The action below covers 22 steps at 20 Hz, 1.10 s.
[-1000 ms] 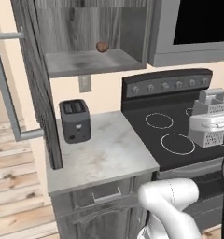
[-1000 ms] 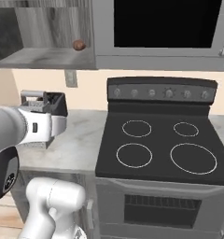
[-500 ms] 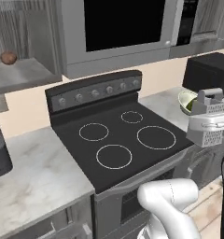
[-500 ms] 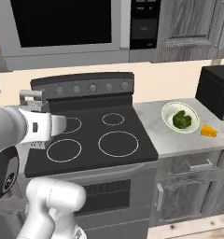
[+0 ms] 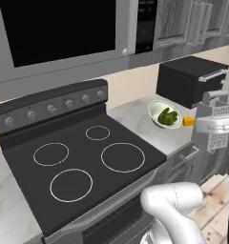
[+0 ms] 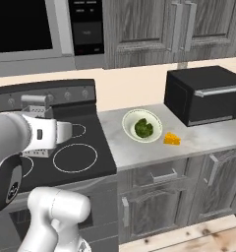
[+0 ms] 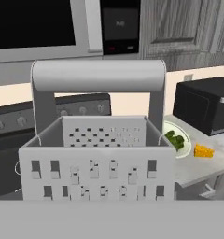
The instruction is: Pick the cheese from the fridge and the cheese grater from the cabinet and place them next to the salad bowl.
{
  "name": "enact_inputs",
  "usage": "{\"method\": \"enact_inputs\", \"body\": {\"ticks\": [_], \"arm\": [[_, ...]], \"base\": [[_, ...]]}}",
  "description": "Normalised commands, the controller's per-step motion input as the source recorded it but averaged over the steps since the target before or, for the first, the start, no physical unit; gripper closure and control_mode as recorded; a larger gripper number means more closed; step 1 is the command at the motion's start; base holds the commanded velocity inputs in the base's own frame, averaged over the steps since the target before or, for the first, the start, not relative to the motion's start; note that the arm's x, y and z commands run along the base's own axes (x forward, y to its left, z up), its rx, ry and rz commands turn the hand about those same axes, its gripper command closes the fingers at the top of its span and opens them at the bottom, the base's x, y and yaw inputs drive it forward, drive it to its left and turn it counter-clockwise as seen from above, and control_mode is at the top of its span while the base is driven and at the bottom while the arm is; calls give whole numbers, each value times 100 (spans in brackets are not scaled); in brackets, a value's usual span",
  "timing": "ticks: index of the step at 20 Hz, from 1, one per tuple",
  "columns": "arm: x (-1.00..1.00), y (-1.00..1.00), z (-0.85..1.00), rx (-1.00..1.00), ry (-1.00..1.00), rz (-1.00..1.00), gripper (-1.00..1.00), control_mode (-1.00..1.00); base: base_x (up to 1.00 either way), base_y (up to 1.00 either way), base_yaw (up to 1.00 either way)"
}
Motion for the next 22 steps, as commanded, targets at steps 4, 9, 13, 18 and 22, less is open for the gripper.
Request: {"method": "enact_inputs", "body": {"ticks": [4,9,13,18,22], "arm": [[0,0,0,0,0,0,100,100],[0,0,0,0,0,0,100,100],[0,0,0,0,0,0,100,100],[0,0,0,0,0,0,100,100],[0,0,0,0,0,0,100,100]], "base": [[48,-15,-26],[44,-14,-37],[51,-9,-7],[81,-8,0],[59,0,0]]}}
